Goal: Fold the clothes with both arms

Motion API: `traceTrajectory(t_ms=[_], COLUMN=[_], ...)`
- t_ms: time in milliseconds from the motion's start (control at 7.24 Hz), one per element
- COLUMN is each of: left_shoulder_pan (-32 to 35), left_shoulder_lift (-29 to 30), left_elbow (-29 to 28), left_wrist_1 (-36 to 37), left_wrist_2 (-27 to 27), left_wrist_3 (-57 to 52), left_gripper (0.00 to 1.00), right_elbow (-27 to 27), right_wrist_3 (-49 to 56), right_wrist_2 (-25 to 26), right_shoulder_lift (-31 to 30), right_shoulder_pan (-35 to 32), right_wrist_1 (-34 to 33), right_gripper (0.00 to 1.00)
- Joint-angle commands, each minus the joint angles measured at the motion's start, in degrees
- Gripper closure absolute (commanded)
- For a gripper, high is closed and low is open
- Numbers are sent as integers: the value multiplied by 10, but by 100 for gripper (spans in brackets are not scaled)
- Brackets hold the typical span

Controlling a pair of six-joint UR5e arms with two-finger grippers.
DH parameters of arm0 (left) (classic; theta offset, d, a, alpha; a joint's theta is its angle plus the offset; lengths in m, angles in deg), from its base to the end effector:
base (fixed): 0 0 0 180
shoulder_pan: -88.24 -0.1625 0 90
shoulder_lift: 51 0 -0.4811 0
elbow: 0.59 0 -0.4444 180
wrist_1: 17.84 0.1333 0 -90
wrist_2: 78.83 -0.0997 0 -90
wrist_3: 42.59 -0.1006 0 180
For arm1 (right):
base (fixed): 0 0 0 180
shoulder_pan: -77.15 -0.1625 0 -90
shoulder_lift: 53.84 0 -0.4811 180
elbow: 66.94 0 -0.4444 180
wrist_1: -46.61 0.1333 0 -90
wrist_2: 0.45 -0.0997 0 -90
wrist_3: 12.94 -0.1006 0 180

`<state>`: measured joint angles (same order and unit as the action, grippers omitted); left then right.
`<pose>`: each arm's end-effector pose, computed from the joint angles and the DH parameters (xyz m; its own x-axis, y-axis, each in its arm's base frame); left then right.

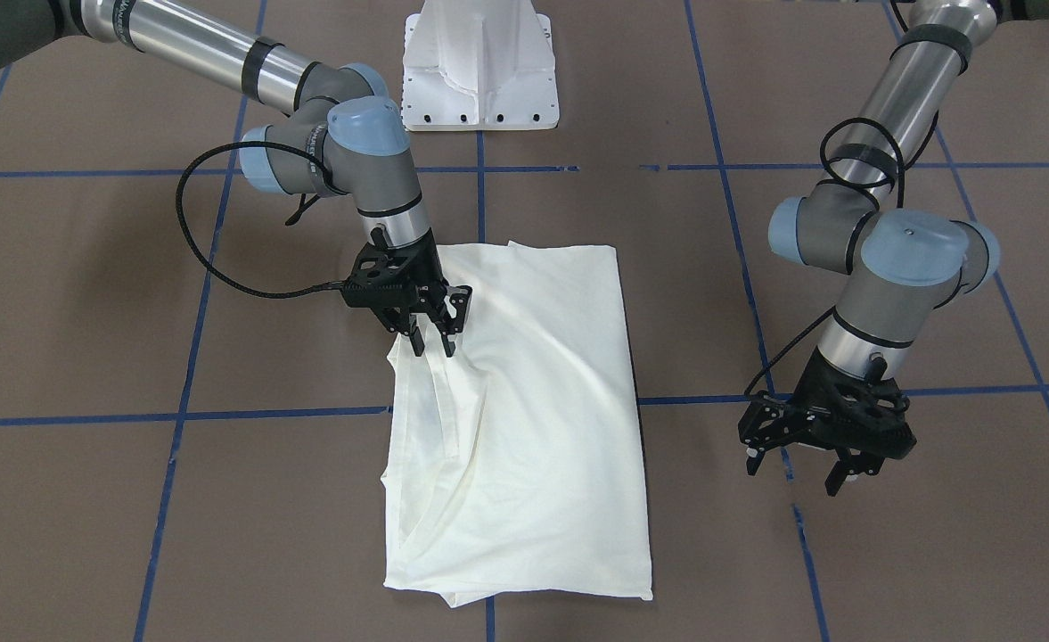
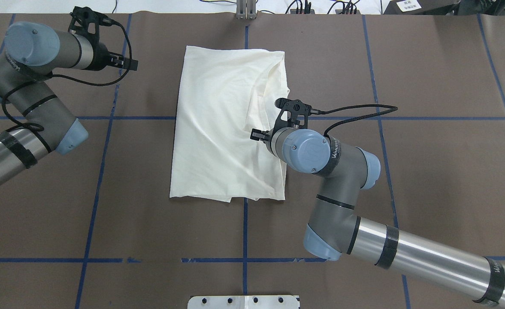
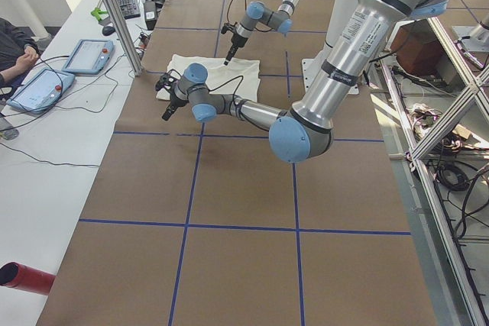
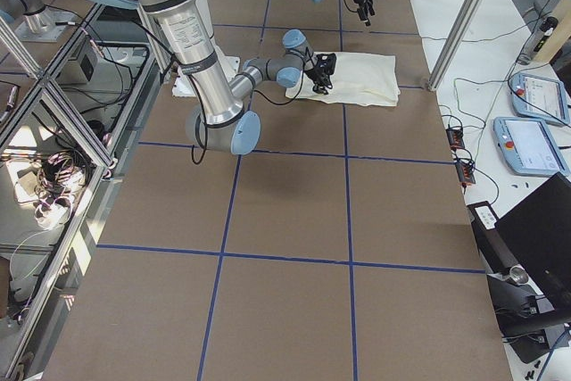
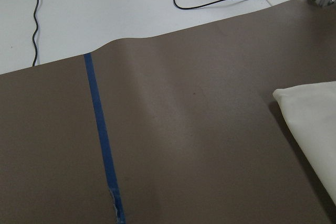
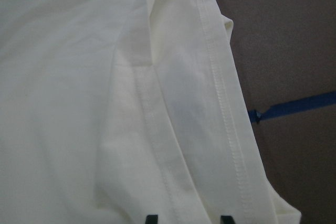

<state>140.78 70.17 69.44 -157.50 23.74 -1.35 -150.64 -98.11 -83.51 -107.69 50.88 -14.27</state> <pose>0.4098 -0.7181 0.4486 0.6909 0.3050 -0.6555 0.2118 0.7814 0.5869 -0.6586 -0.4873 0.2958 0.5054 0.1563 0.8486 -0.4914 0.8605 0.1342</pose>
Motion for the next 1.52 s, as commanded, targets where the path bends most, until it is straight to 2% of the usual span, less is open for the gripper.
traceTrajectory(t_ms=[0,138,552,966,1242,1380], left_shoulder_pan=[-1,-2,-3,-3,-3,-3], left_shoulder_lift=[-1,-1,-1,-1,-1,-1], left_elbow=[0,0,0,0,0,-1], left_wrist_1=[0,0,0,0,0,0], left_wrist_2=[0,0,0,0,0,0], left_wrist_3=[2,2,2,2,2,2], left_gripper=[0,0,0,0,0,0], right_elbow=[-1,-1,-9,-86,-86,-78], right_wrist_3=[-1,-2,-2,-3,-10,-10], right_wrist_2=[-1,-2,-1,2,35,44], right_shoulder_lift=[1,1,-6,-75,-82,-79], right_shoulder_pan=[0,0,-4,-7,6,19], right_wrist_1=[1,2,1,0,-3,-5], right_gripper=[89,100,100,100,100,1])
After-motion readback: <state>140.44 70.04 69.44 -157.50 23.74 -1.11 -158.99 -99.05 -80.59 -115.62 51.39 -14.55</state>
